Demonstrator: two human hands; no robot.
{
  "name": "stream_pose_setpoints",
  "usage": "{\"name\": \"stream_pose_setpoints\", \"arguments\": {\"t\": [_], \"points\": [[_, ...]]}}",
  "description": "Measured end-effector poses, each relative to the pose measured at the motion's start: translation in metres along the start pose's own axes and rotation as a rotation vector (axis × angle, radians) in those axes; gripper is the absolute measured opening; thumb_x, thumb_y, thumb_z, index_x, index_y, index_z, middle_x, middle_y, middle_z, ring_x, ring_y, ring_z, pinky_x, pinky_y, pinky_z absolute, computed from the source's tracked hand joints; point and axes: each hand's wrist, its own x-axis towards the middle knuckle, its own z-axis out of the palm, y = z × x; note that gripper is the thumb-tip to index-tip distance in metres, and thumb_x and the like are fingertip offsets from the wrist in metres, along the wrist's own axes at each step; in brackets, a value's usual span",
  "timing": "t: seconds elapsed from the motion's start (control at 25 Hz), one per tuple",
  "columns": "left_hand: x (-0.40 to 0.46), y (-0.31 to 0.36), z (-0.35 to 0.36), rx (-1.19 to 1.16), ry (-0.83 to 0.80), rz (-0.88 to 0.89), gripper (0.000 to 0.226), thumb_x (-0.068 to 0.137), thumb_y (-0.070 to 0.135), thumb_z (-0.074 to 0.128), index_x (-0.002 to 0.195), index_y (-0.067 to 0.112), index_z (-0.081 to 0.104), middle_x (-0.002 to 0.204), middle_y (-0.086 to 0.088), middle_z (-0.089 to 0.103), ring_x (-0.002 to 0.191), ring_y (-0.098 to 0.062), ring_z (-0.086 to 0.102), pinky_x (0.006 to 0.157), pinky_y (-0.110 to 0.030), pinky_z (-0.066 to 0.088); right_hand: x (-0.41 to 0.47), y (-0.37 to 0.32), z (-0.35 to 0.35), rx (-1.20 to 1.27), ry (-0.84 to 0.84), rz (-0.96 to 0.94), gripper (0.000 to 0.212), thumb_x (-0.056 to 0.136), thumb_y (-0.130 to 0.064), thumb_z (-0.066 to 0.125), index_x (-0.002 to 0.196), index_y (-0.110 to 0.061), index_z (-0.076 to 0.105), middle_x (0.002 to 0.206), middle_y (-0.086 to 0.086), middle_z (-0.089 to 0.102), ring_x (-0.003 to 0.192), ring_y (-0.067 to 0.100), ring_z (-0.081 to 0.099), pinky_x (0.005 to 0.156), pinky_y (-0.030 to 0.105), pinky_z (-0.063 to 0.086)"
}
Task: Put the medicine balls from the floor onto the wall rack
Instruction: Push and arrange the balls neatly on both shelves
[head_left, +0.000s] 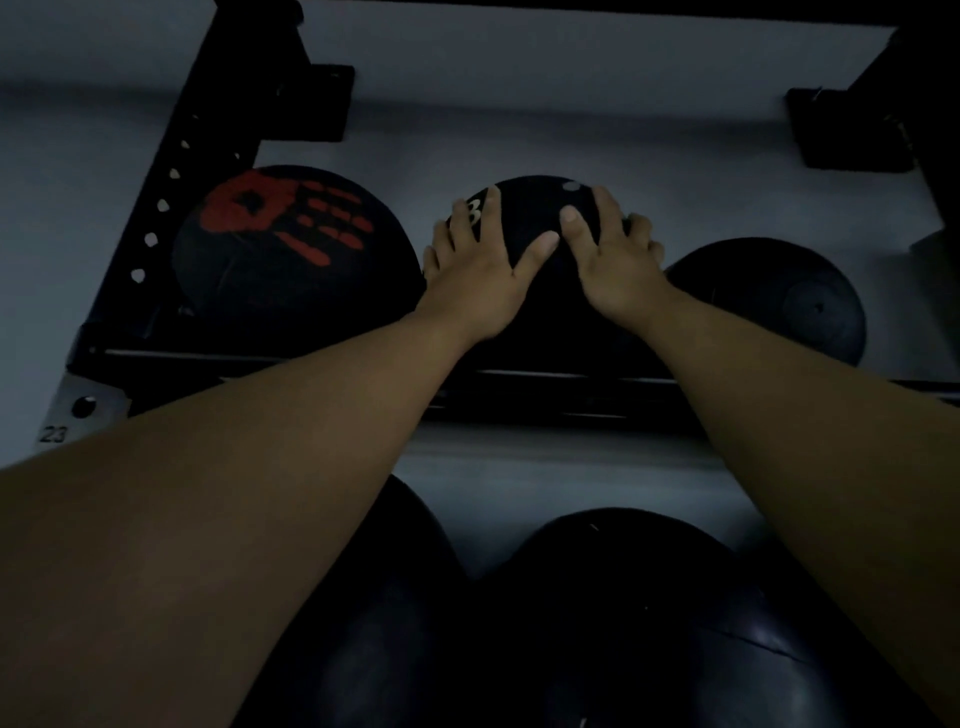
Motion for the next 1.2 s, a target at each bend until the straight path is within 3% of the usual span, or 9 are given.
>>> {"name": "stream_pose_setpoints", "arguments": {"t": [0.32, 0.56, 0.68, 0.8, 0.92, 1.04, 1.2], "points": [[-0.001, 0.002, -0.016, 0.07, -0.093, -0.006, 0.079, 0.11, 0.062, 0.021, 0.169, 0.023, -0.013, 0.179, -0.015, -0.016, 0.166, -0.036, -0.011, 0.132, -0.052, -0.002, -0.005, -0.009, 0.0, -0.029, -0.028, 0.016, 0.071, 0.106, -0.063, 0.018, 0.167, -0.031, -0.001, 0.174, 0.019, -0.005, 0.16, 0.04, -0.002, 0.127, 0.059, 0.005], [0.002, -0.025, -0.06, 0.288, -0.089, 0.099, 0.055, 0.117, 0.035, 0.026, 0.17, 0.023, 0.018, 0.177, -0.01, 0.024, 0.16, -0.034, 0.027, 0.131, -0.054, 0.018, -0.009, -0.035, -0.001, -0.185, 0.005, -0.122, 0.061, 0.112, -0.045, 0.024, 0.167, -0.022, 0.016, 0.173, 0.021, 0.01, 0.159, 0.037, 0.011, 0.128, 0.052, 0.009], [0.001, -0.051, -0.095, 0.417, -0.03, 0.053, 0.053, 0.116, 0.03, 0.028, 0.168, 0.021, 0.025, 0.176, -0.011, 0.025, 0.162, -0.034, 0.023, 0.132, -0.054, 0.013, -0.011, -0.062, 0.008, -0.266, -0.005, -0.142, 0.06, 0.108, -0.051, 0.03, 0.162, -0.026, 0.03, 0.172, 0.017, 0.017, 0.158, 0.04, 0.013, 0.126, 0.06, 0.007], [-0.003, -0.088, -0.134, 0.478, 0.074, -0.064, 0.054, 0.115, 0.033, 0.027, 0.168, 0.019, 0.027, 0.178, -0.011, 0.019, 0.164, -0.036, 0.013, 0.132, -0.058, 0.005, -0.013, -0.101, 0.03, -0.257, -0.023, -0.121, 0.057, 0.104, -0.055, 0.032, 0.155, -0.031, 0.039, 0.169, 0.012, 0.024, 0.157, 0.043, 0.014, 0.122, 0.07, 0.0], [-0.009, -0.129, -0.168, 0.409, 0.171, -0.15, 0.058, 0.114, 0.042, 0.028, 0.166, 0.017, 0.028, 0.177, -0.014, 0.019, 0.162, -0.043, 0.012, 0.131, -0.061, 0.009, -0.012, -0.149, 0.063, -0.217, -0.029, -0.169, 0.059, 0.103, -0.058, 0.034, 0.156, -0.032, 0.038, 0.167, 0.012, 0.029, 0.153, 0.041, 0.023, 0.123, 0.068, 0.004], [-0.011, -0.162, -0.19, 0.266, 0.18, -0.218, 0.069, 0.111, 0.056, 0.027, 0.169, 0.019, 0.02, 0.177, -0.015, 0.016, 0.159, -0.045, 0.02, 0.129, -0.059, 0.019, -0.01, -0.189, 0.102, -0.087, -0.101, -0.197, 0.068, 0.102, -0.066, 0.033, 0.162, -0.034, 0.027, 0.172, 0.012, 0.018, 0.155, 0.042, 0.019, 0.124, 0.058, 0.017], [-0.009, -0.195, -0.178, 0.059, 0.09, -0.292, 0.077, 0.106, 0.069, 0.02, 0.171, 0.028, 0.012, 0.178, -0.012, 0.013, 0.159, -0.045, 0.021, 0.127, -0.059, 0.023, -0.013, -0.213, 0.151, -0.123, -0.154, -0.214, 0.074, 0.099, -0.072, 0.03, 0.165, -0.042, 0.011, 0.174, 0.012, 0.006, 0.155, 0.048, 0.011, 0.123, 0.063, 0.018]]}}
